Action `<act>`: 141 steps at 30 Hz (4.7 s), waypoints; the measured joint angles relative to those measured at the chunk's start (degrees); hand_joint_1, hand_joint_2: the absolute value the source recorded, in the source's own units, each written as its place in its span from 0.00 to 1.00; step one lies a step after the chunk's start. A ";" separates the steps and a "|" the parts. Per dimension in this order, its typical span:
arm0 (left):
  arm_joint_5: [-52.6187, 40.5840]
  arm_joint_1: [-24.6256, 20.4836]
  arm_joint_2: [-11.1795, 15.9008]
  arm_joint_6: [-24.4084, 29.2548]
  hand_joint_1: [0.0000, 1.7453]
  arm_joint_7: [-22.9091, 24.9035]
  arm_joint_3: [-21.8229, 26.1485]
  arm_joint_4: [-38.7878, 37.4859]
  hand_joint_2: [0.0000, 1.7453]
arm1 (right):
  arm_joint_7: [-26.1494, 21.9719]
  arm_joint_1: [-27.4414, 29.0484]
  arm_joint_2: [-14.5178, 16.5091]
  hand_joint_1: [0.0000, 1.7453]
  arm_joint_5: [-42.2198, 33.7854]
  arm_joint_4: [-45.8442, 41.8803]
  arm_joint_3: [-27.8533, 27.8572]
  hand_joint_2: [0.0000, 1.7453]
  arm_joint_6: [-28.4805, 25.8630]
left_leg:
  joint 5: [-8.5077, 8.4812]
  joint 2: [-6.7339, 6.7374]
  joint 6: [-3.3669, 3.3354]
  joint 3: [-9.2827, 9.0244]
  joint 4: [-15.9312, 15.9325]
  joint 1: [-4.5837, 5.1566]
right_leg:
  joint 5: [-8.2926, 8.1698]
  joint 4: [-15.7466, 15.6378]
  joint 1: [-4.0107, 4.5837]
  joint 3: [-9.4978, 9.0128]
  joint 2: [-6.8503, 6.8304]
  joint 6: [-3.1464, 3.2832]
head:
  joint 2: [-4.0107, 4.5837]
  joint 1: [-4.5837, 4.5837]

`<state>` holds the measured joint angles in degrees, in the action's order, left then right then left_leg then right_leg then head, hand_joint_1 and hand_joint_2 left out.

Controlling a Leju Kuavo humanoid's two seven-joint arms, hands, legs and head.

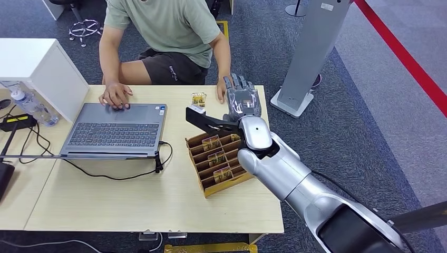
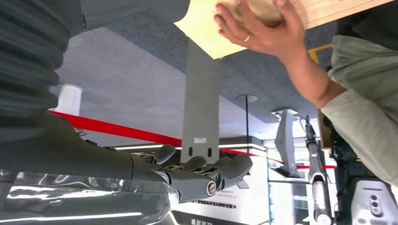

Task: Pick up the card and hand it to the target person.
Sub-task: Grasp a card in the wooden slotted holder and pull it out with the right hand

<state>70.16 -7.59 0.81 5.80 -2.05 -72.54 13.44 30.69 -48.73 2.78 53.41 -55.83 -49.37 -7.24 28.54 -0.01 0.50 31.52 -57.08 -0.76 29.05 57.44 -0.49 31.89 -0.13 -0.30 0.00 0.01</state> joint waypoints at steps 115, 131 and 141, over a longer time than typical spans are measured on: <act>0.63 1.20 0.00 -0.58 0.00 -0.33 0.04 -0.09 0.00 | 2.75 13.24 -5.66 0.39 -4.83 -10.57 5.09 1.00 7.17 | 0.00 0.02 0.00 -0.02 0.00 0.00 | 0.00 -0.01 0.00 -0.01 0.02 0.00 | 0.00 -0.03; 0.63 1.20 0.00 -0.62 0.00 -0.31 0.04 -0.09 0.00 | 2.73 13.52 -5.66 0.48 -4.81 -10.49 5.87 1.00 7.20 | 0.00 0.02 0.00 -0.03 0.00 0.00 | 0.00 -0.01 0.00 -0.01 0.02 0.00 | 0.00 -0.01; 0.63 1.21 0.00 -0.62 0.00 -0.26 0.04 -0.09 0.00 | 2.71 13.76 -5.67 0.58 -4.81 -10.48 6.12 1.00 7.26 | 0.00 0.02 0.00 -0.03 0.00 0.00 | 0.00 -0.01 0.00 -0.01 0.02 0.00 | 0.00 -0.01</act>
<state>70.79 -6.39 0.81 5.18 -2.32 -72.50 13.35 33.40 -34.96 -2.89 48.60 -66.31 -43.25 0.02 28.55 0.01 0.50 31.49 -57.08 -0.76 29.05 57.43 -0.49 31.88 -0.11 -0.30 0.00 -0.01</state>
